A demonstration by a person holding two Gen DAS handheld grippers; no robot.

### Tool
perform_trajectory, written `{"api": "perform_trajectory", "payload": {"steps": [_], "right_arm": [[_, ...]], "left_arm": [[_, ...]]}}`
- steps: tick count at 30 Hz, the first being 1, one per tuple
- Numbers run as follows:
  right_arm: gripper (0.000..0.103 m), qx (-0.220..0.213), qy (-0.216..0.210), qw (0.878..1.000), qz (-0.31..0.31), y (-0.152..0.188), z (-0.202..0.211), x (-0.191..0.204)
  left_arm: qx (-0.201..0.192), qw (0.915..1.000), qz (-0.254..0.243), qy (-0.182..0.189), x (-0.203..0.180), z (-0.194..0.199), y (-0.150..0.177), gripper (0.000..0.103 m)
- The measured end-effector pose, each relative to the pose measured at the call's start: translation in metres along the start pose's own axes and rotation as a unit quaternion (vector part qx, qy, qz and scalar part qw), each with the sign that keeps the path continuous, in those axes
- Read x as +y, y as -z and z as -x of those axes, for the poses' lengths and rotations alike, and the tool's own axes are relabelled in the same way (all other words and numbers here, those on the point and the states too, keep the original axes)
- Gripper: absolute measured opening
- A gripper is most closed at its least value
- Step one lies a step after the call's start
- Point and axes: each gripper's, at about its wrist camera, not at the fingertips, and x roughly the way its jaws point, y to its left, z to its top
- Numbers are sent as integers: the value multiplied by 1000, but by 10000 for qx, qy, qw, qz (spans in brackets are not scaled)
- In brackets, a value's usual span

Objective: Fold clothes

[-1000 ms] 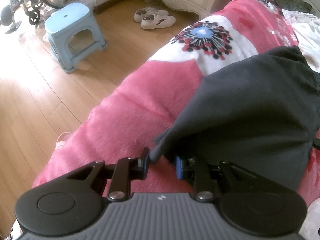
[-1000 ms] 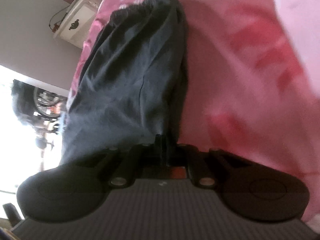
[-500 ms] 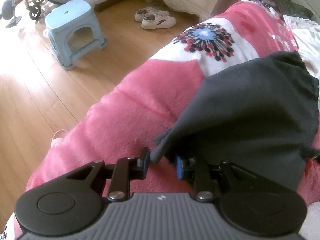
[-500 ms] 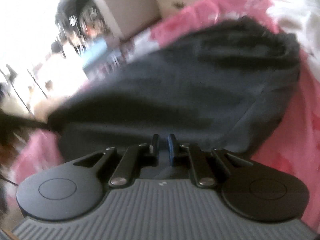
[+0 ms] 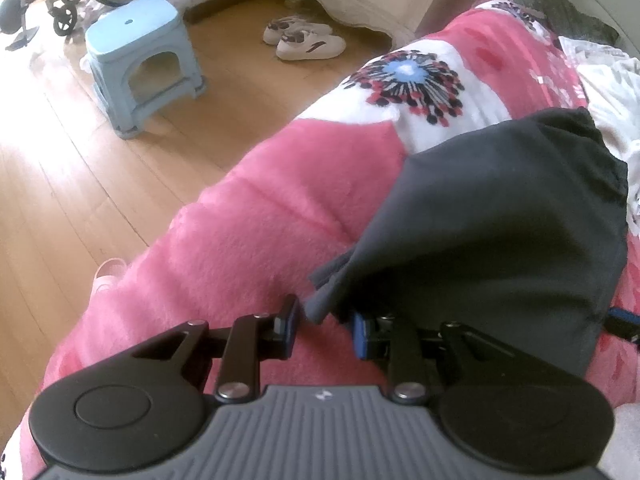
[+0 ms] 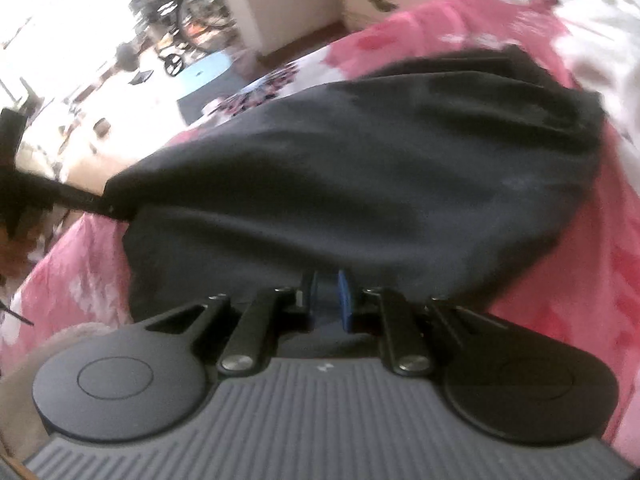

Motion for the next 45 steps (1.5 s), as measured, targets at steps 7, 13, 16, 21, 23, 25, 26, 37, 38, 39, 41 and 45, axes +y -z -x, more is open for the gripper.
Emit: {"api": "perform_trajectory", "payload": {"steps": [7, 13, 16, 21, 23, 25, 26, 37, 38, 39, 41, 45], "right_arm": [[13, 1022, 150, 9946, -118, 32, -26, -11], [15, 671, -62, 9976, -129, 27, 20, -9], [15, 416, -484, 9979, 60, 15, 24, 8], [15, 652, -730, 9951, 155, 16, -12, 29], [15, 1100, -708, 9913, 153, 29, -32, 29], [14, 1365, -718, 9877, 265, 41, -35, 30], [14, 1437, -736, 9864, 322, 43, -32, 31], [16, 724, -1396, 9791, 1287, 25, -5, 64], [16, 761, -1443, 9767, 1397, 27, -11, 67], [16, 865, -1489, 9737, 1490, 30, -19, 69], [16, 1126, -1566, 9665, 1693, 39, -33, 71], [16, 1698, -1601, 9507, 2041, 57, -42, 69]], "left_arm": [[-6, 10000, 22, 57, 2, -1, 2, 28], [-9, 10000, -7, 51, 2, -1, 3, 29], [-3, 10000, 12, 45, 2, 0, 3, 29], [0, 10000, 13, 80, 3, 0, 3, 29], [-1, 9999, 28, 124, 5, 1, 4, 29], [-12, 9998, 7, 179, 6, 4, 5, 29], [-19, 9998, -7, 207, 7, 6, 7, 30], [-150, 9978, 286, 579, 31, 32, 38, 32], [-152, 9975, 310, 609, 32, 33, 40, 32], [-150, 9973, 324, 637, 32, 34, 42, 32], [-154, 9969, 350, 689, 32, 36, 46, 32], [-150, 9960, 376, 793, 32, 39, 51, 33]]}}
